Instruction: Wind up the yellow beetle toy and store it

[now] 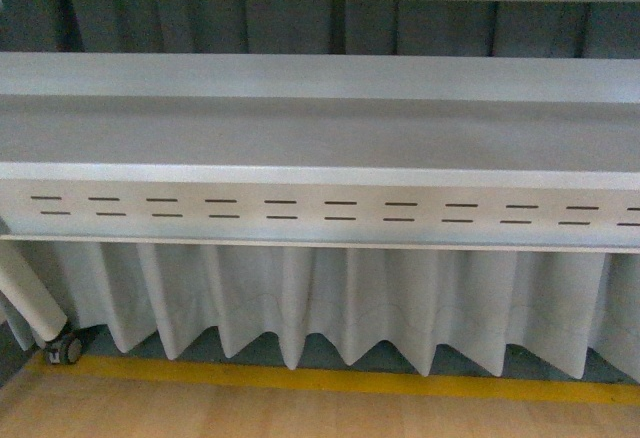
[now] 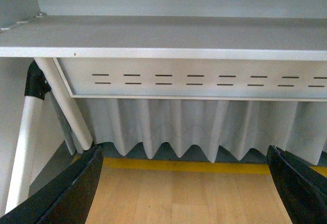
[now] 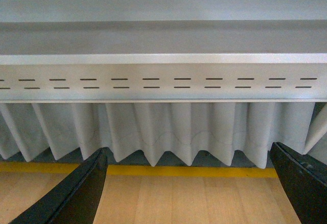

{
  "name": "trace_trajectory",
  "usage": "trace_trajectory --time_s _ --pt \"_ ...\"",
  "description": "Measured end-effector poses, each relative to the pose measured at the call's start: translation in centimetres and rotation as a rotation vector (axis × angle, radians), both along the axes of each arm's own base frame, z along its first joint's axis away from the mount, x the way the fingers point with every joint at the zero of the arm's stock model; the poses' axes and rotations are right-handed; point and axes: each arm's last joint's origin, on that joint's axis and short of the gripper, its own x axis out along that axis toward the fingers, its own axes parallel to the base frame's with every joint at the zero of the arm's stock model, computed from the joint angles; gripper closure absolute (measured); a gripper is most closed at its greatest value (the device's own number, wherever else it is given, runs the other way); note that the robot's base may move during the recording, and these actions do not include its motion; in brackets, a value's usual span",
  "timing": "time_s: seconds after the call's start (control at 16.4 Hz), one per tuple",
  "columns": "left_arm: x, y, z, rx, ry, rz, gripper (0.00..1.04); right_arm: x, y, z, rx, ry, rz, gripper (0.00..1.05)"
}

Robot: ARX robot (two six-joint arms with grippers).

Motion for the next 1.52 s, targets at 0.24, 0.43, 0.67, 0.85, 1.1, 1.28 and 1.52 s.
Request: trace_trajectory --time_s 0.24,0.43,0.67,0.85,1.1,1.28,1.52 --pt "0.0 0.0 0.0 0.0 0.0 0.0 0.07 0.0 0.0 0.0 0.0 0.0 0.0 0.07" --pt "0.0 0.0 0.0 0.0 0.0 0.0 0.07 0.0 0.0 0.0 0.0 0.0 0.0 0.07" --pt "0.0 0.0 0.0 0.0 0.0 0.0 0.07 0.0 0.0 0.0 0.0 0.0 0.0 0.07" --pt "0.0 0.0 0.0 0.0 0.0 0.0 0.07 0.0 0.0 0.0 0.0 0.0 0.0 0.07" --pt "0.0 0.0 0.0 0.0 0.0 0.0 0.07 0.0 0.0 0.0 0.0 0.0 0.0 0.07" --pt "0.0 0.0 0.0 0.0 0.0 0.0 0.07 0.0 0.0 0.0 0.0 0.0 0.0 0.07" --pt "0.0 0.0 0.0 0.0 0.0 0.0 0.07 0.0 0.0 0.0 0.0 0.0 0.0 0.07"
